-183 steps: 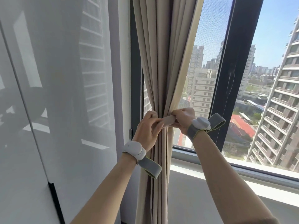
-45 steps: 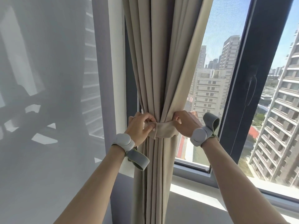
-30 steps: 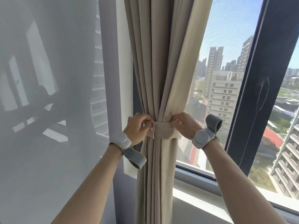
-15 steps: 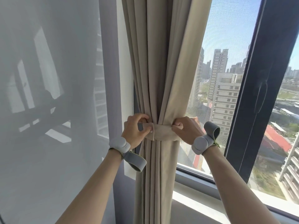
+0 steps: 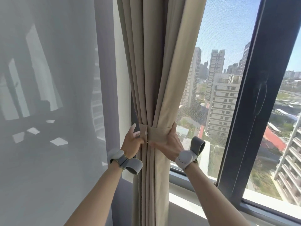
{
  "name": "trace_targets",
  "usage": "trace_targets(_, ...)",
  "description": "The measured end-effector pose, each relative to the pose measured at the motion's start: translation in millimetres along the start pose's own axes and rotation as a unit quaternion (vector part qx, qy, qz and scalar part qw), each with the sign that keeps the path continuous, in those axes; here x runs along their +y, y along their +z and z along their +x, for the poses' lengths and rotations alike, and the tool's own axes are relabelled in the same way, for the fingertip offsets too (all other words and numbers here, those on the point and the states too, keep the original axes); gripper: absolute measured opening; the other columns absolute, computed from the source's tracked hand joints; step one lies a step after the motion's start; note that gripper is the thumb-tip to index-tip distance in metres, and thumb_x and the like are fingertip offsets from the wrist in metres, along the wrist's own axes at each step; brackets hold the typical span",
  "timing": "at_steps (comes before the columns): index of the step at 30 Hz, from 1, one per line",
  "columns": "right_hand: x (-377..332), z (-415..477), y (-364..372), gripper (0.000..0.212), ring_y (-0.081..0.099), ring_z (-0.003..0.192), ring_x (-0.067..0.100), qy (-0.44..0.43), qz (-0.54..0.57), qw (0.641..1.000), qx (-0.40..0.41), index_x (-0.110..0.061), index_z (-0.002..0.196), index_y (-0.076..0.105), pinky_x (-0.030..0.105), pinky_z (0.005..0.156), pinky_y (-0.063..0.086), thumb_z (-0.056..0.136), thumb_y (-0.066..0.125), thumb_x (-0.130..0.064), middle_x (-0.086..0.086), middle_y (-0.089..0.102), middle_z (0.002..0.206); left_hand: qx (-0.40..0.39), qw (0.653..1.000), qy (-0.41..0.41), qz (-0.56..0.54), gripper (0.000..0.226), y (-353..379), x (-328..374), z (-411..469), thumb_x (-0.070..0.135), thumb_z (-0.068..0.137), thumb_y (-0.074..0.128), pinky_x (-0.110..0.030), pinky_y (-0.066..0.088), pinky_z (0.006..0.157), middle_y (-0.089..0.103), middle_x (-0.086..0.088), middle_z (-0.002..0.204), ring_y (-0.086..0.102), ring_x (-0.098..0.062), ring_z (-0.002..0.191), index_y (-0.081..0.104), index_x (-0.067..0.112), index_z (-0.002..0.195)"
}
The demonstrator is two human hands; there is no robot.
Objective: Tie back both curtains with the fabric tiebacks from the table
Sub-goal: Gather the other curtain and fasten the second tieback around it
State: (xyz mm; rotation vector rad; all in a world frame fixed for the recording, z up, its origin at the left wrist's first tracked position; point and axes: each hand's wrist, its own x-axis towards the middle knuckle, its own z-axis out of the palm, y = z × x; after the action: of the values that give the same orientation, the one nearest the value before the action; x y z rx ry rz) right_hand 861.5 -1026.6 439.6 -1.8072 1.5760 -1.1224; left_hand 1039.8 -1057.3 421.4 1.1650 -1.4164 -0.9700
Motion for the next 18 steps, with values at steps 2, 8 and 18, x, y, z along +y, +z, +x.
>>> trace_targets(2,-1,9,10,0.134,0.057,0.113,0.030,0.001,0.003,1.000,0.007,-0.029,0.154,-0.011,0.036,0.084,0.051,0.063,0.083,-0.054,0.013,0.052,0.133,-0.010,1.000,0.021,0.010,0.080,1,-5,3,-0.008,0.085,0.059,-0.036,0.054,0.095,0.071,-0.016,0.114,0.067,-0.023,0.102,0.028,0.017,0.154)
trace_targets(8,1,34,28,0.083,0.063,0.105,0.023,-0.066,0.000,0.997,-0.028,-0.020,0.151,0.023,0.038,0.088,0.055,0.079,0.063,-0.021,-0.005,0.061,0.111,0.011,0.997,0.058,0.043,0.063,-6,-12,7,-0.008,0.085,0.061,-0.034,0.059,0.074,0.069,-0.018,0.106,0.069,-0.027,0.084,0.044,0.015,0.141)
trace_targets(18,6,57,52,0.057,0.053,0.092,-0.019,-0.132,0.000,0.991,-0.012,-0.017,0.129,0.053,0.001,0.076,0.040,0.073,0.037,-0.016,-0.030,0.049,0.101,0.032,0.998,0.049,0.001,0.070,-27,-23,15,-0.013,0.086,0.058,-0.035,0.055,0.090,0.063,-0.017,0.125,0.066,-0.028,0.107,0.039,0.019,0.145)
